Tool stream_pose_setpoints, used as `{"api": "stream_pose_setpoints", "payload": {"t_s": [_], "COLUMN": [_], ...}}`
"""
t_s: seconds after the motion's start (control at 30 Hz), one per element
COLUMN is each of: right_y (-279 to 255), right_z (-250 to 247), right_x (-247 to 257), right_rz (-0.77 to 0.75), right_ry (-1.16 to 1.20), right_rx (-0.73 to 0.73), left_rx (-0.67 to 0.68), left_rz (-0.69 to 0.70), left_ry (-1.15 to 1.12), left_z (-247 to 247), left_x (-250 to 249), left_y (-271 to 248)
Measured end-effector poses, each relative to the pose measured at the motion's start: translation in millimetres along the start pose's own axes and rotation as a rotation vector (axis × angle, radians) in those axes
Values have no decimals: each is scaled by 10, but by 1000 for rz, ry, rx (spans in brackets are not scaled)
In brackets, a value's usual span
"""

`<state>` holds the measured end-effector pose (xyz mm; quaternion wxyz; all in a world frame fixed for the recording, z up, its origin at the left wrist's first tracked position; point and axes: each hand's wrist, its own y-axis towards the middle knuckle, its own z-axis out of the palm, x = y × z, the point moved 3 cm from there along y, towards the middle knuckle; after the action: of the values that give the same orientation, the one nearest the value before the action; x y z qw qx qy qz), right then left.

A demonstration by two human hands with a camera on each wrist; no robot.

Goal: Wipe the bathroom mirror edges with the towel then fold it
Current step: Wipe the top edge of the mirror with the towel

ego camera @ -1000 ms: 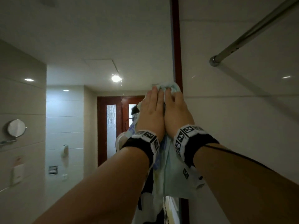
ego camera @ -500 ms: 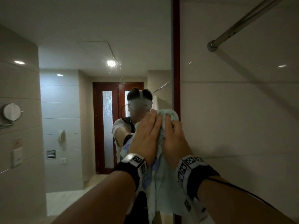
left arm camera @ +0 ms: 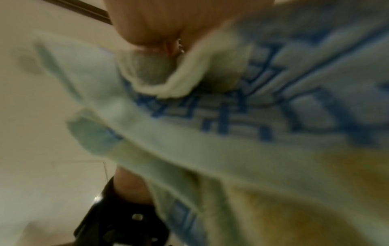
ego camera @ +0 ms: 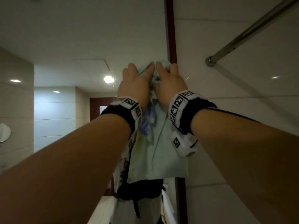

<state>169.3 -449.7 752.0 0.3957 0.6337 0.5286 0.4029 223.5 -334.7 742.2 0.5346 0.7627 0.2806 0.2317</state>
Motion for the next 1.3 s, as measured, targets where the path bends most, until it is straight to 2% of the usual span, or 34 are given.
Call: {"api": "stream_pose_setpoints", "payload": {"t_s": [0.07,0.2,0.4,0.53,0.67,0.8,0.9,0.97,1.0,1.1,1.2,1.3], "right_y": [-25,-125,-382,-714,-1375,-2367,-3157,-3525,-3635,-3620,-3158,-2171], "right_z": [33,8,88,200,472,859,1096,1178,1218,1169,891,446], "right_x": [-42,-31,-63,-95,-168,-252,-308,-282,-286,-251,-72,113], "right_rz": [-66,-101,-99,-124,-108,17,122,84,57,6,-149,-17], "right_ry": [-46,-69,-49,-8,2,-25,83,118,123,65,-1,179], "right_rx": [-40,-86,-66,-56,-20,108,216,279,291,251,211,6], "left_rx": [-38,-44,2,26,60,118,307,448,473,507,375,190], "left_rz": [24,5,22,39,55,158,135,113,100,34,34,35], "left_ry": [35,44,65,106,82,111,48,13,-10,-177,-288,-264], "left_z": [74,159,192,316,497,720,950,1054,1057,958,637,245], "left_x": [-56,-212,-318,-367,-425,-480,-458,-478,-489,-473,-402,-309], "left_y": [-64,-154,-340,-697,-1349,-2267,-3014,-3375,-3470,-3429,-2937,-2080]}}
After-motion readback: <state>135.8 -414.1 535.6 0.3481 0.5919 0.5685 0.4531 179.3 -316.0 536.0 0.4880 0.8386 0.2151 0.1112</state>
